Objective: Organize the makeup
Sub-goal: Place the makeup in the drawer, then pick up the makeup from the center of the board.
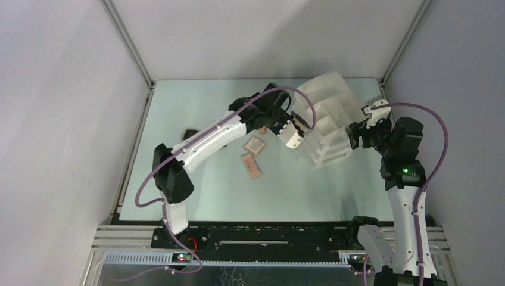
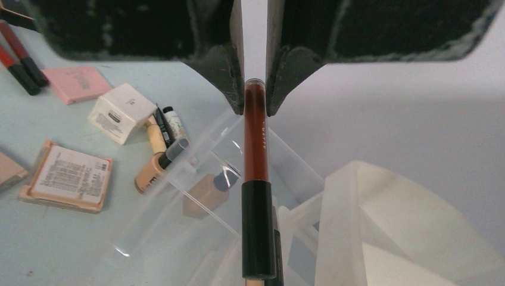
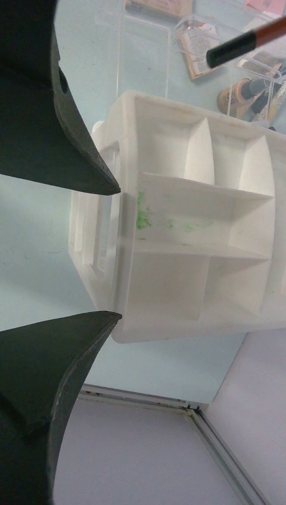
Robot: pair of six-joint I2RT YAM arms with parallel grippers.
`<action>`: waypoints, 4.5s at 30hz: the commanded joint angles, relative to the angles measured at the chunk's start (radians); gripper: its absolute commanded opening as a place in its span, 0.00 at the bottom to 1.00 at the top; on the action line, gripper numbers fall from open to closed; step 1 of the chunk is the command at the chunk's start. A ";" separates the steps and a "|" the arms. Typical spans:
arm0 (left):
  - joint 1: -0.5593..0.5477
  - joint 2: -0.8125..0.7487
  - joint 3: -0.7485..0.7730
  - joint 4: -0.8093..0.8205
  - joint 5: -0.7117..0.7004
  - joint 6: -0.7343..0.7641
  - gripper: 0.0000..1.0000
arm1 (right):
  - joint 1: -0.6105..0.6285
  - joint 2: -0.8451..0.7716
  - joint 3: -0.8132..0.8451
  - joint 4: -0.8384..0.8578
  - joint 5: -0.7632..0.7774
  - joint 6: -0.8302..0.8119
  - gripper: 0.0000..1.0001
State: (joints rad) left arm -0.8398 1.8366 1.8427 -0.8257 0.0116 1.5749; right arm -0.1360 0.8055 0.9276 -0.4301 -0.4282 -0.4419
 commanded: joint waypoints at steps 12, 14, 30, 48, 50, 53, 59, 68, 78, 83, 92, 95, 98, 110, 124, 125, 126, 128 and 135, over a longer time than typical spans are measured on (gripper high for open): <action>-0.017 0.080 0.110 0.062 -0.046 -0.019 0.42 | -0.002 -0.018 -0.006 0.021 -0.007 -0.008 0.80; -0.017 0.058 0.101 0.077 -0.037 -0.031 0.58 | -0.002 -0.019 -0.006 0.022 -0.009 -0.005 0.80; 0.099 -0.367 -0.318 0.200 -0.057 -0.454 0.77 | -0.004 -0.024 -0.006 0.021 -0.012 -0.007 0.80; 0.600 -0.221 -0.586 0.092 0.228 -0.643 0.66 | -0.001 0.006 -0.006 0.021 0.000 -0.007 0.80; 0.623 -0.152 -0.533 0.039 0.245 -0.642 0.61 | -0.001 0.006 -0.006 0.020 0.000 -0.007 0.80; 0.645 -0.077 -0.484 -0.001 0.248 -0.647 0.55 | -0.002 0.006 -0.006 0.020 -0.001 -0.008 0.80; 0.667 -0.013 -0.474 0.017 0.206 -0.646 0.52 | 0.001 0.010 -0.006 0.018 -0.003 -0.011 0.80; 0.683 0.041 -0.466 0.026 0.175 -0.625 0.46 | 0.005 0.017 -0.006 0.017 0.000 -0.011 0.80; 0.686 0.079 -0.449 0.019 0.157 -0.607 0.45 | 0.004 0.013 -0.006 0.018 0.003 -0.011 0.80; 0.686 0.092 -0.442 0.013 0.155 -0.599 0.44 | 0.004 0.014 -0.006 0.017 0.004 -0.010 0.80; 0.686 0.104 -0.446 -0.001 0.164 -0.586 0.43 | -0.001 0.012 -0.006 0.016 -0.001 -0.010 0.80; 0.686 0.103 -0.445 -0.009 0.165 -0.582 0.43 | -0.002 0.011 -0.006 0.017 -0.003 -0.009 0.80; 0.686 0.103 -0.445 -0.021 0.172 -0.580 0.42 | -0.002 0.010 -0.006 0.017 -0.003 -0.009 0.80; 0.685 0.082 -0.479 -0.012 0.168 -0.584 0.32 | -0.004 0.007 -0.006 0.018 -0.003 -0.008 0.80; 0.671 -0.006 -0.589 0.079 0.186 -0.599 0.08 | -0.008 0.007 -0.006 0.018 -0.006 -0.006 0.80; 0.666 -0.025 -0.598 0.078 0.188 -0.595 0.07 | -0.008 0.007 -0.006 0.018 -0.006 -0.006 0.80; 0.660 -0.041 -0.609 0.076 0.189 -0.589 0.06 | -0.008 0.008 -0.006 0.017 -0.006 -0.005 0.80; 0.645 -0.076 -0.632 0.066 0.184 -0.580 0.05 | -0.008 0.009 -0.006 0.018 -0.005 -0.007 0.80; 0.573 -0.241 -0.677 0.005 0.213 -0.554 0.01 | -0.007 0.011 -0.006 0.018 -0.003 -0.007 0.80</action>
State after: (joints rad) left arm -0.2237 1.7256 1.1870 -0.7849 0.1726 0.9913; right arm -0.1379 0.8230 0.9276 -0.4305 -0.4278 -0.4435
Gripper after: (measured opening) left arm 0.186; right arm 0.799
